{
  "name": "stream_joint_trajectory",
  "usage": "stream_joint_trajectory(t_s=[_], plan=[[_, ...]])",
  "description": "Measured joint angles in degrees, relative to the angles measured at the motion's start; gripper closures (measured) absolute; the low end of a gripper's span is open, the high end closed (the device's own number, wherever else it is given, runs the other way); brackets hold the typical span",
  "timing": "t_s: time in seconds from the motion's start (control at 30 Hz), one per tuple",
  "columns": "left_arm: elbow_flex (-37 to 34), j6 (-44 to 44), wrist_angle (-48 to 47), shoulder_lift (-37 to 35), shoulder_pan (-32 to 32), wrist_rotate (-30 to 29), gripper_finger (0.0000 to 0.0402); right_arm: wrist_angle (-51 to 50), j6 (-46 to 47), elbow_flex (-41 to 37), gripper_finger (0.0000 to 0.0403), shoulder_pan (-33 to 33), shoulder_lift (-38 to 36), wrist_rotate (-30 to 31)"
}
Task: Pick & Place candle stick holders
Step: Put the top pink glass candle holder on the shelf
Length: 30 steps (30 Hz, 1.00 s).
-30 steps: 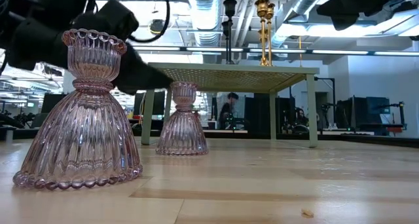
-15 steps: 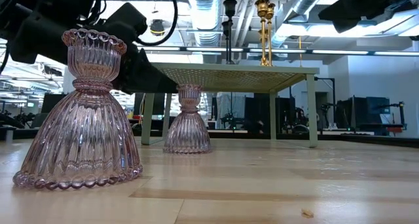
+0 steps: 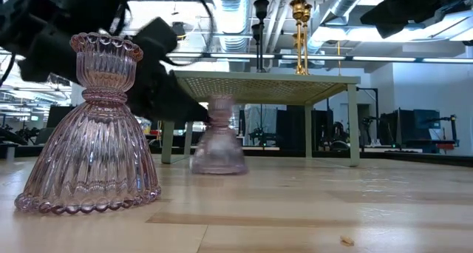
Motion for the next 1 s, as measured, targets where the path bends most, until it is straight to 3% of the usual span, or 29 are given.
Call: stream_joint_trajectory(t_s=[0.23, 0.4, 0.67, 1.0], plan=[[8.29, 2.53, -0.20, 9.51, -0.03, 4.46, 0.0399, 0.00, 0.00, 0.00, 0.0403, 0.01, 0.00, 0.00], [8.26, 3.23, -0.03, 7.62, -0.36, 4.77, 0.0399, 0.00, 0.00, 0.00, 0.0403, 0.00, 0.00, -0.03], [8.26, 12.03, 0.20, 4.11, -3.12, 15.81, 0.0399, -0.07, -0.45, 0.00, 0.0403, 0.02, 0.01, -0.93], [8.26, 14.58, -0.27, 4.10, -2.10, 14.78, 0.0395, -0.04, -0.16, 0.00, 0.0403, 0.02, 0.00, -1.56]])
